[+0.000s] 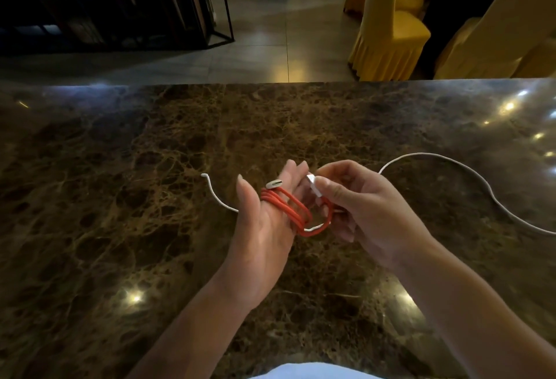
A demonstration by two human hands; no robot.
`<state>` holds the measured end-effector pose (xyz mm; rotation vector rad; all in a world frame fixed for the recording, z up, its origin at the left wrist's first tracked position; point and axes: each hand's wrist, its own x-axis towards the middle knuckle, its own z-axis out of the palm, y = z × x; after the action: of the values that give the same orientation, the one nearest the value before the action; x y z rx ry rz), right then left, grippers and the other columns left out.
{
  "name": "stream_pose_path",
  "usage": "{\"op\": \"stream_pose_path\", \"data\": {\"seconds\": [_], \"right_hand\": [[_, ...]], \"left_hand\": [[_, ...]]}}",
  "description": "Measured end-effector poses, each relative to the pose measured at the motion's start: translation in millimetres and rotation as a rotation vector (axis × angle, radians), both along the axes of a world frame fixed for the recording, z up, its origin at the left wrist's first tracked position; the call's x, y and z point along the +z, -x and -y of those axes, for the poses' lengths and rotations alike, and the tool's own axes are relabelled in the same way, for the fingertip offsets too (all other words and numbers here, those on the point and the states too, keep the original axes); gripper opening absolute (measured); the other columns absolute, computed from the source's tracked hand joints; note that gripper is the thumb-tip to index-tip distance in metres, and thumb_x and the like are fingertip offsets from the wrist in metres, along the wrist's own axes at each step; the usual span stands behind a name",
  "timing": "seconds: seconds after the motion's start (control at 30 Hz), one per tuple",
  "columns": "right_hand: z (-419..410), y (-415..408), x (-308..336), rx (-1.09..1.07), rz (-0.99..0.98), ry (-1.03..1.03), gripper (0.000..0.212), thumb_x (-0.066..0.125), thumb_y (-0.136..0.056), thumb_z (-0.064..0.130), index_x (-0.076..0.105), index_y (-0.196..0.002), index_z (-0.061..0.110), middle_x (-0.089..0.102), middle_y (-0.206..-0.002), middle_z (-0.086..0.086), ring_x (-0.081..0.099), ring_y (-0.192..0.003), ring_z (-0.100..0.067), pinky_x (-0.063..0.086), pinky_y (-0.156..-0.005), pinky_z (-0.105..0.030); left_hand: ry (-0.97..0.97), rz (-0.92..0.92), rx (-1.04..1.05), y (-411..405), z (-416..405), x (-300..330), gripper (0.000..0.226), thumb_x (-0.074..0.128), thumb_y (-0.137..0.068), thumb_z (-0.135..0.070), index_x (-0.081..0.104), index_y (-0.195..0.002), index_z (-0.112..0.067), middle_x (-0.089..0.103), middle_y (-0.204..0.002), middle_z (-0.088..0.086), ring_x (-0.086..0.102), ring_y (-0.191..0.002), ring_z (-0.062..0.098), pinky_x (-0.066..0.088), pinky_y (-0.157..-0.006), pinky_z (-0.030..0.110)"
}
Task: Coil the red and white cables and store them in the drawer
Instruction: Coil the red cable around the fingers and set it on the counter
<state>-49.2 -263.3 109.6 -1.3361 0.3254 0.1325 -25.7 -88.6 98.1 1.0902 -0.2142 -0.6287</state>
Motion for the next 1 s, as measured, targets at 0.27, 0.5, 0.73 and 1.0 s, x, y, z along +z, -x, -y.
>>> {"op": "stream_pose_path", "data": {"seconds": [0.27, 0.5, 0.73, 1.0], "right_hand": [[-13.8, 0.4, -14.7, -0.054, 0.228, 0.542, 0.009, 0.073, -0.096, 0.018, 0.08, -0.1, 0.016, 0.077, -0.084, 0.003, 0.073, -0.071, -0.007, 0.056, -0.06, -0.02], [-9.8, 13.3, -13.9, 0.316, 0.472, 0.965, 0.031, 0.068, -0.1, 0.026, 0.071, -0.131, 0.023, 0.064, -0.116, 0.011, 0.064, -0.096, -0.003, 0.056, -0.084, -0.02], [12.7, -4.1, 9.4, 0.464, 0.538, 1.008, 0.029, 0.067, -0.097, 0.003, 0.077, -0.118, 0.02, 0.07, -0.097, 0.012, 0.067, -0.089, -0.003, 0.049, -0.078, -0.01], [6.0, -12.8, 20.1, 0.451, 0.479, 1.161, 0.021, 0.061, -0.101, 0.014, 0.071, -0.116, 0.024, 0.075, -0.099, 0.013, 0.071, -0.087, -0.004, 0.057, -0.075, -0.026]], "left_hand": [[0.018, -0.005, 0.104, -3.1, 3.8, 0.4, 0.133, 0.06, -0.062, -0.095, 0.021, -0.165, -0.019, 0.036, -0.168, -0.007, 0.038, -0.151, 0.005, 0.029, -0.123, 0.034], [-0.015, -0.122, 0.214, -6.4, 6.3, -3.3, 0.108, 0.039, -0.08, -0.082, 0.025, -0.163, -0.015, 0.04, -0.166, 0.0, 0.04, -0.152, 0.012, 0.026, -0.127, 0.041], [0.079, -0.2, 0.165, -1.2, 8.7, 1.3, 0.122, 0.06, -0.074, -0.083, 0.02, -0.164, -0.01, 0.039, -0.166, 0.005, 0.041, -0.152, 0.017, 0.027, -0.127, 0.042], [0.125, -0.212, 0.155, 10.5, 15.0, -4.4, 0.097, 0.034, -0.092, -0.072, 0.029, -0.16, -0.002, 0.048, -0.157, 0.023, 0.042, -0.15, 0.029, 0.029, -0.125, 0.045]]}}
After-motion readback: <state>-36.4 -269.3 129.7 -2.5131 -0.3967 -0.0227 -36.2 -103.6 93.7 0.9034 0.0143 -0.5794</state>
